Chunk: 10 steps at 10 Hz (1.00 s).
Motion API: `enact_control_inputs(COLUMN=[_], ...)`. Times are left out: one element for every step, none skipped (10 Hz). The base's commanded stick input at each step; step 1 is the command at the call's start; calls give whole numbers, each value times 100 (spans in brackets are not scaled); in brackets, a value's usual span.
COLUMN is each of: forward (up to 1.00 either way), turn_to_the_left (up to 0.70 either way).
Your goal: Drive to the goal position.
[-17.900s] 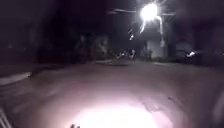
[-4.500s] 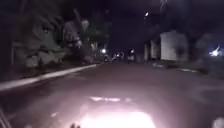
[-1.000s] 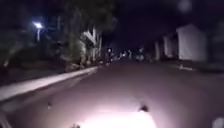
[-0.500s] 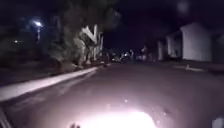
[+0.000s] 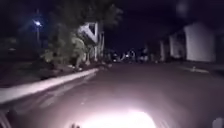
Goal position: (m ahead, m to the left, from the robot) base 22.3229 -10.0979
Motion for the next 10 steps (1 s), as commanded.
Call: enact_control_inputs(forward=[100,100,100,100,100,100,100,100,100,100], turn_to_the_left=[-27,-27,-27,-27,-27,-27,-20,0,0,0])
